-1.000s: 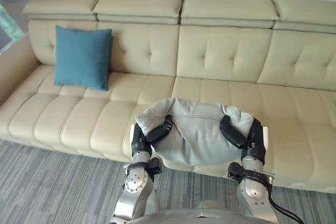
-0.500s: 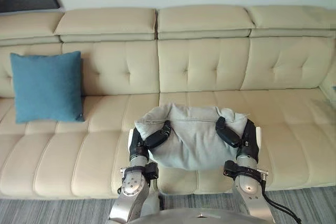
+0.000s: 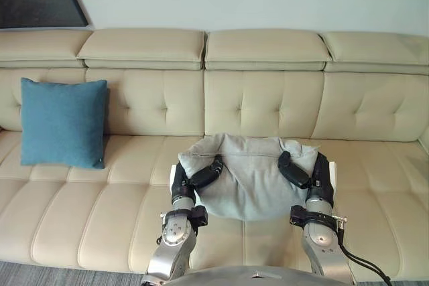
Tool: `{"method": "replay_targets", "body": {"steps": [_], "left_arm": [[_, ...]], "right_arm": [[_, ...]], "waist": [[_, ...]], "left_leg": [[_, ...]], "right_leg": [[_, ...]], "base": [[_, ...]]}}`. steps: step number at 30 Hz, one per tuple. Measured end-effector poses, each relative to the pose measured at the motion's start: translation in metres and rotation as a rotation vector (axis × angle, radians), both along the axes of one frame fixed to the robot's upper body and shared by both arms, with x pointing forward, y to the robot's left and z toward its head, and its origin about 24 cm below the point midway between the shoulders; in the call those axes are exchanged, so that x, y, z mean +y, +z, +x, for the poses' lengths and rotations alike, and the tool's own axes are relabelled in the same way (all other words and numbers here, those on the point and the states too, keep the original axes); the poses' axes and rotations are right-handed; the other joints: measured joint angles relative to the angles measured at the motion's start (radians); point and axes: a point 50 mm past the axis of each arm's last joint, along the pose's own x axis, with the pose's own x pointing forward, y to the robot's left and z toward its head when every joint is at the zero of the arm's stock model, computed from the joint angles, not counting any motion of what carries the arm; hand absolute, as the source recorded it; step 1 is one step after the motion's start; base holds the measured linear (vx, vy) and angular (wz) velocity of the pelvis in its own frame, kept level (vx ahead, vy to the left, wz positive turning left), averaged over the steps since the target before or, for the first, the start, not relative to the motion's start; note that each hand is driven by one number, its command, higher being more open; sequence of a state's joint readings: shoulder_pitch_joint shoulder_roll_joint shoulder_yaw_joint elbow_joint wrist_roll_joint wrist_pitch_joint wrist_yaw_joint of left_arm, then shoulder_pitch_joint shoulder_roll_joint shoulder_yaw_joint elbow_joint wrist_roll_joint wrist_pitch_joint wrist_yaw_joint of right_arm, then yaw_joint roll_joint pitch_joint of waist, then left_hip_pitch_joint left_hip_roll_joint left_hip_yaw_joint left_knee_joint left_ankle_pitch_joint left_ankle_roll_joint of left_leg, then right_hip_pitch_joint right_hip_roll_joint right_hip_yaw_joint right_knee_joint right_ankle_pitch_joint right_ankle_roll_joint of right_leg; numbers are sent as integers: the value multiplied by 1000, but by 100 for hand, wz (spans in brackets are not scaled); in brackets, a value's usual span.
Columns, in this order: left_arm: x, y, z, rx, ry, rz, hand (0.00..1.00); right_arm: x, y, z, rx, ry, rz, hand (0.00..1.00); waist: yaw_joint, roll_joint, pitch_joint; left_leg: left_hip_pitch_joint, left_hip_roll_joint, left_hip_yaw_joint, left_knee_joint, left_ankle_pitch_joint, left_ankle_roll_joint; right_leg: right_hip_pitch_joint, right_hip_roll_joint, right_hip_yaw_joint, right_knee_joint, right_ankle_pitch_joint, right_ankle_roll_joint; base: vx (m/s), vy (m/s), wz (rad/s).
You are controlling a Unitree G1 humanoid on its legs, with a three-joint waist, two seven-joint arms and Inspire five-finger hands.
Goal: Pick up cushions and gather them together orderly.
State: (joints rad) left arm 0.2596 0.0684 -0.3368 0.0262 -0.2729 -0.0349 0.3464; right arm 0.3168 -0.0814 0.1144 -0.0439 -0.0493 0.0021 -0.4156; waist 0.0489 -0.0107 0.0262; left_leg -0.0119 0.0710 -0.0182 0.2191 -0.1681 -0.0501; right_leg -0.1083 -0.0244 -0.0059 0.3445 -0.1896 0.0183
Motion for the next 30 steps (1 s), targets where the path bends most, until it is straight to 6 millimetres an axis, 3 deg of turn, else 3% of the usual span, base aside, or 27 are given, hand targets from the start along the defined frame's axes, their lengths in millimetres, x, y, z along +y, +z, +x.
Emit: {"method": "replay_targets", "body": {"steps": [4,7,12,18,22,24,30], "left_arm": [[-2,3,3,-13,-2,-5,0],[-4,14,18,-72,-1,14,0],[0,45,52,-221,35,100,0],[15,66,73,-312,85,198,0],[26,98,104,-425,137,269,0],[27,107,111,-454,152,273,0],[28,124,122,-501,197,259,0]], "right_arm": [[-1,11,3,-49,-3,-1,0],[1,25,13,-117,-1,-10,0],[10,52,52,-257,26,-16,0],[27,65,95,-299,91,-48,0],[38,88,127,-353,111,-32,0],[40,96,132,-373,110,-30,0],[45,107,138,-404,86,12,0]], "waist": [[1,-1,-8],[1,-3,-24],[1,2,-28],[9,-3,-13],[38,-17,91],[45,-16,140],[51,-17,212]], "left_leg": [[9,-8,-25,-14,4,-2],[8,-31,-53,-41,35,10],[-10,-43,-84,-94,83,13],[-87,-35,-102,-129,139,4],[-208,-22,-101,-106,171,-17],[-218,-21,-101,-106,178,-21],[-287,-17,-96,-89,184,-29]], "right_leg": [[26,-10,-19,-28,0,0],[47,-27,-39,-74,20,11],[58,-34,-59,-166,85,12],[16,-22,-72,-264,175,5],[-127,-10,-67,-200,195,-9],[-147,-10,-65,-181,196,-10],[-228,-9,-56,-149,197,-11]], "base": [[3,21,18],[-43,52,27],[-99,43,14],[-112,5,7],[-194,-39,-5],[-140,-46,-4],[-38,-24,-5]]}}
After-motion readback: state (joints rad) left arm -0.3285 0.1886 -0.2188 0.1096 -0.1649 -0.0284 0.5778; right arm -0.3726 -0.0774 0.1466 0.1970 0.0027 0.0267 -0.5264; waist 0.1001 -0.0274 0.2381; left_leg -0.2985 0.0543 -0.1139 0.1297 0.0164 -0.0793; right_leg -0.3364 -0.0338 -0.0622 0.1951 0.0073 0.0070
